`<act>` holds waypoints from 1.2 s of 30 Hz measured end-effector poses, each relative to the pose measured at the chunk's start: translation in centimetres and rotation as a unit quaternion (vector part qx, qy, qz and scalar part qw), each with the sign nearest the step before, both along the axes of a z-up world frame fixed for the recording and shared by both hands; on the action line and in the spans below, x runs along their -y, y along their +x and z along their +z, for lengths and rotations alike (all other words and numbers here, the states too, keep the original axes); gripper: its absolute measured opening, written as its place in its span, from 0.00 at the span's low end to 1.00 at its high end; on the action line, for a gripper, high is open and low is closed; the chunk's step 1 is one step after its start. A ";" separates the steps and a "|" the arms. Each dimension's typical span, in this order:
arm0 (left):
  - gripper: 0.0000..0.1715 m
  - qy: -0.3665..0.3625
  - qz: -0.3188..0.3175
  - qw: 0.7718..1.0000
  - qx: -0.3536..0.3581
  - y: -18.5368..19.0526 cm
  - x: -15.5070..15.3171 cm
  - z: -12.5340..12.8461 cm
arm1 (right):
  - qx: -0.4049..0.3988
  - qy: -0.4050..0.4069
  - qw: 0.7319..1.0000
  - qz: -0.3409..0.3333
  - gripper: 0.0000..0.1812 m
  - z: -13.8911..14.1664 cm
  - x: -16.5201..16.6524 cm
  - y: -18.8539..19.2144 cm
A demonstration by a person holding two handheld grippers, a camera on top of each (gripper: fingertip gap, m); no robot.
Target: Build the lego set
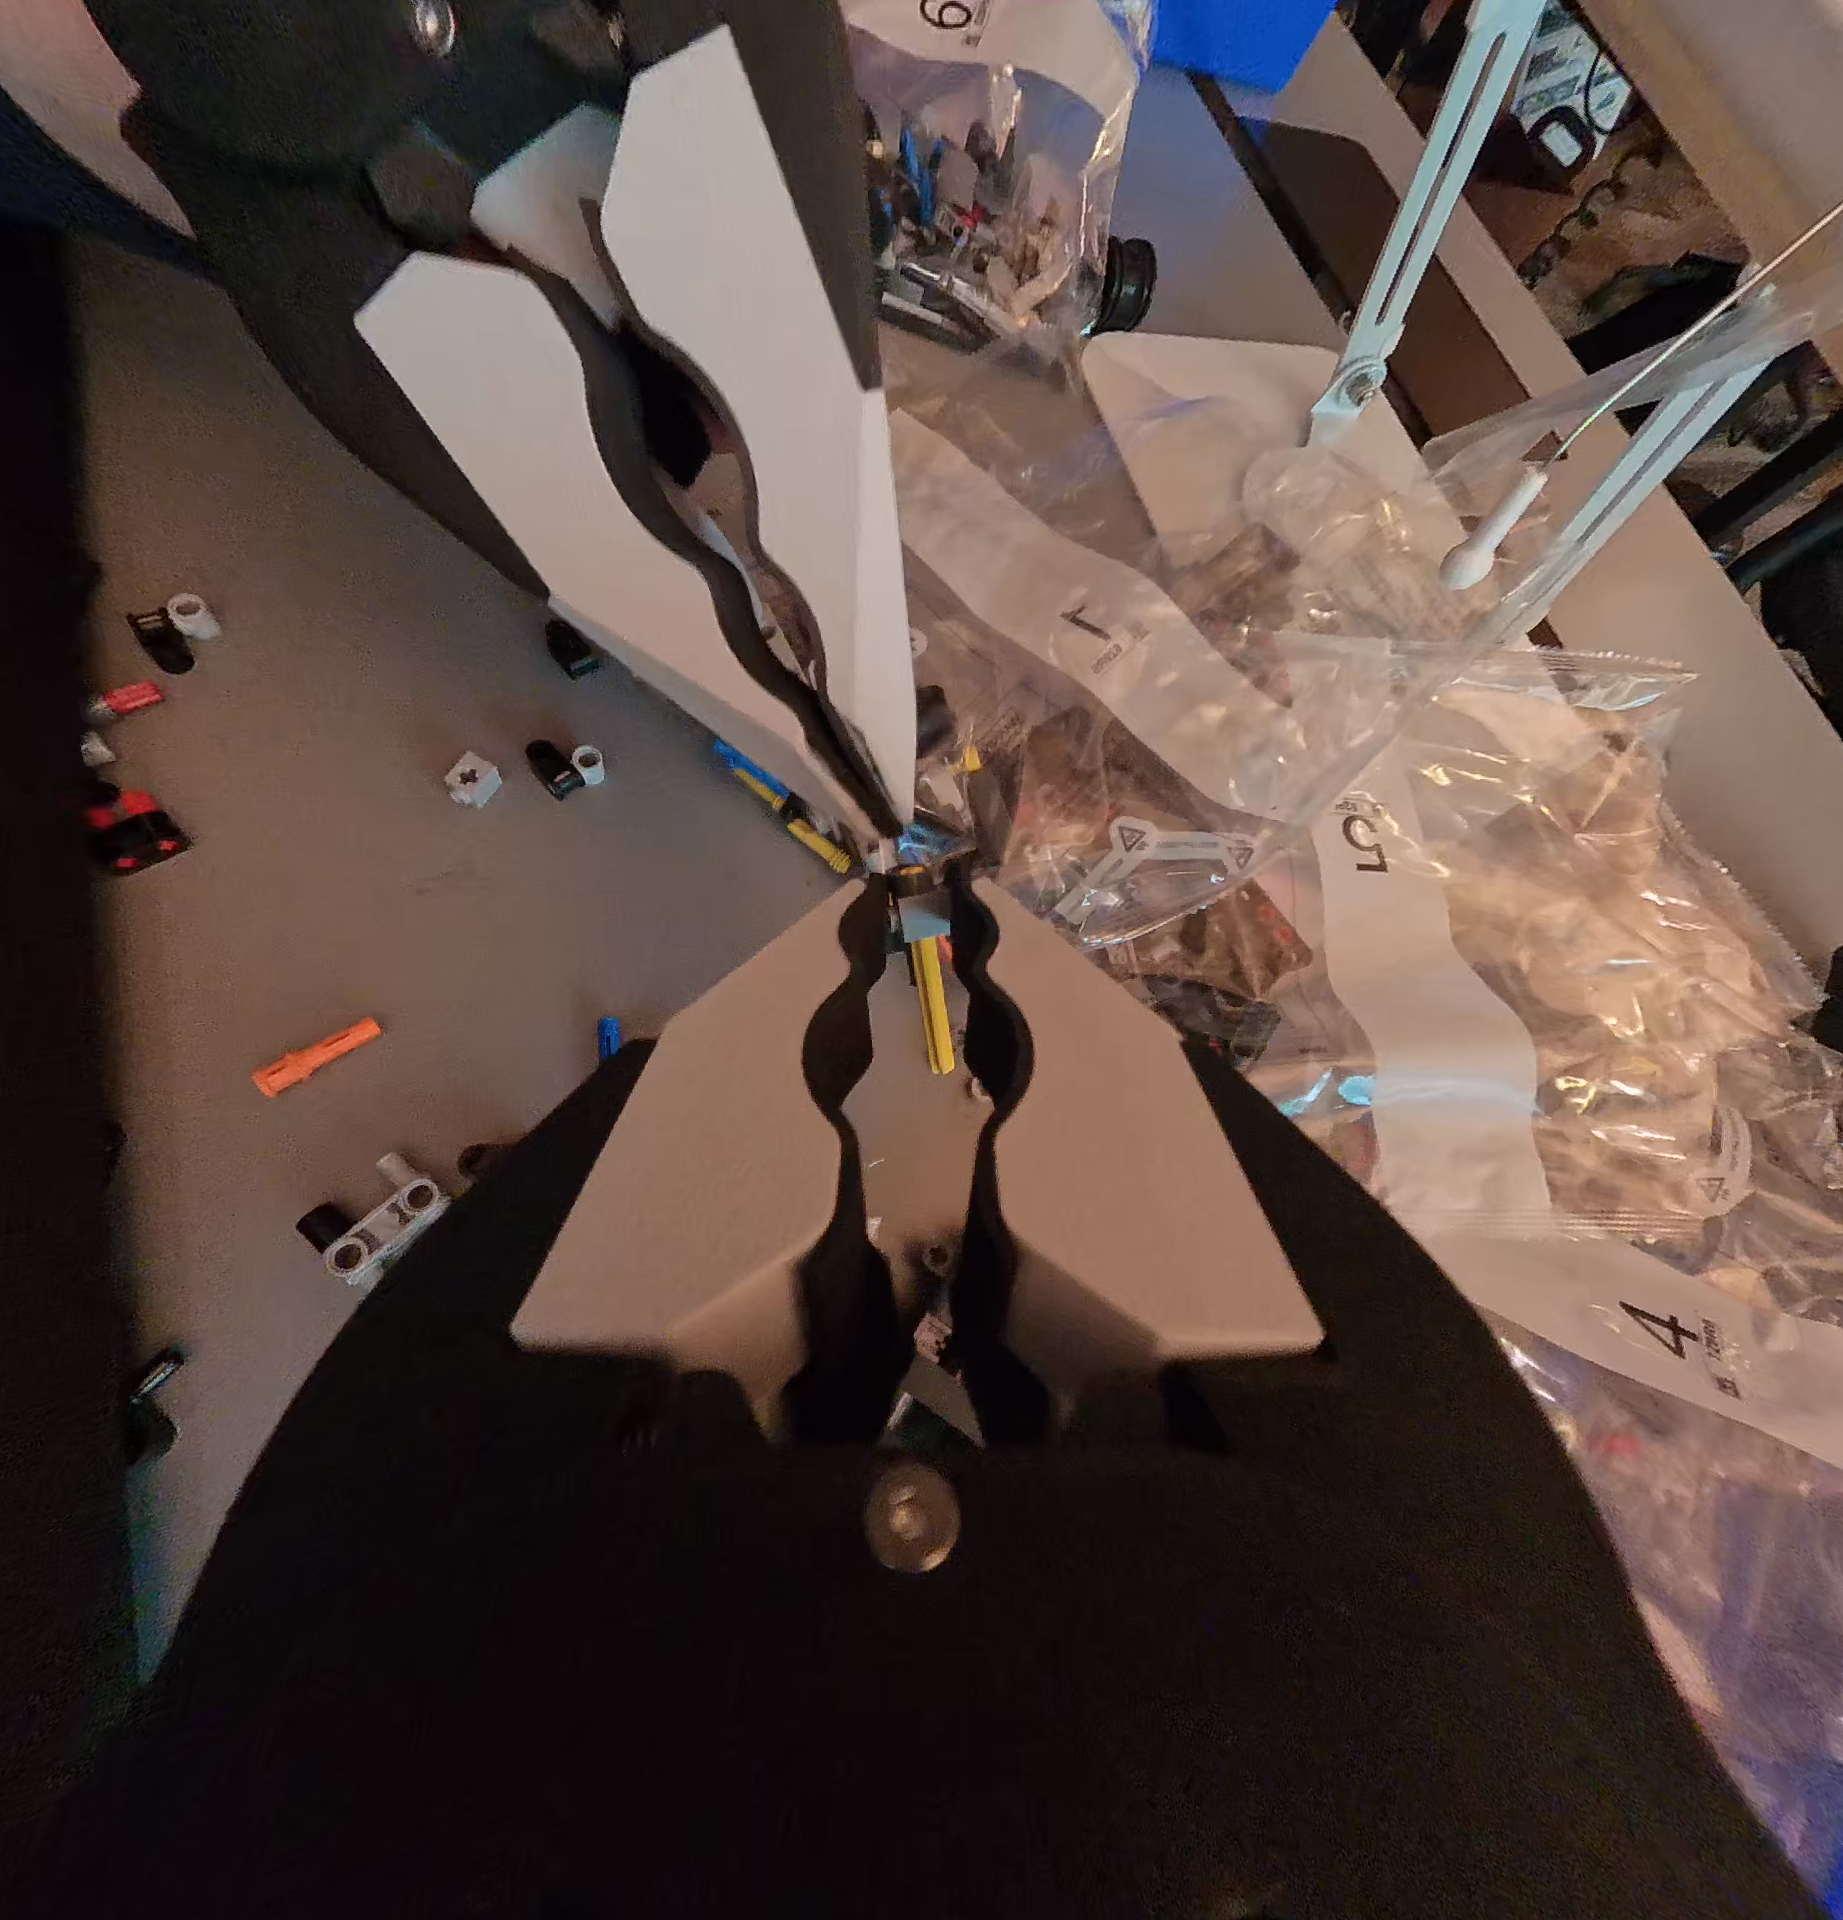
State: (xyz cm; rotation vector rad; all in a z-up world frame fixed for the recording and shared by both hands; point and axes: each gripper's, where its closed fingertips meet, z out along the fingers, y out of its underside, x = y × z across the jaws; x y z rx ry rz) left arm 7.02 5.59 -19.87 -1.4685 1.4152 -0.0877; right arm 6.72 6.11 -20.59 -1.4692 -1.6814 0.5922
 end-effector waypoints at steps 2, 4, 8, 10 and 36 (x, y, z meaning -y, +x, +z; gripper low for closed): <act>0.00 -0.006 -0.003 1.000 0.004 0.0 0.1 0.1 | -0.004 0.002 1.000 0.001 0.05 0.2 0.1 -0.1; 0.00 -0.015 -0.007 1.000 0.009 0.0 0.2 -0.1 | -0.018 -0.004 1.000 0.000 0.05 0.6 0.0 0.0; 0.03 -0.031 -0.014 0.999 0.018 0.3 0.3 -0.4 | -0.056 -0.032 0.998 0.015 0.05 1.8 0.5 -0.1; 0.09 -0.040 -0.017 0.999 0.021 0.4 0.4 -0.5 | -0.058 -0.034 0.998 0.017 0.05 1.8 0.5 -0.1; 0.17 -0.097 -0.030 0.992 0.077 1.1 0.8 -0.4 | -0.097 -0.065 0.990 0.080 0.05 2.9 2.5 -0.5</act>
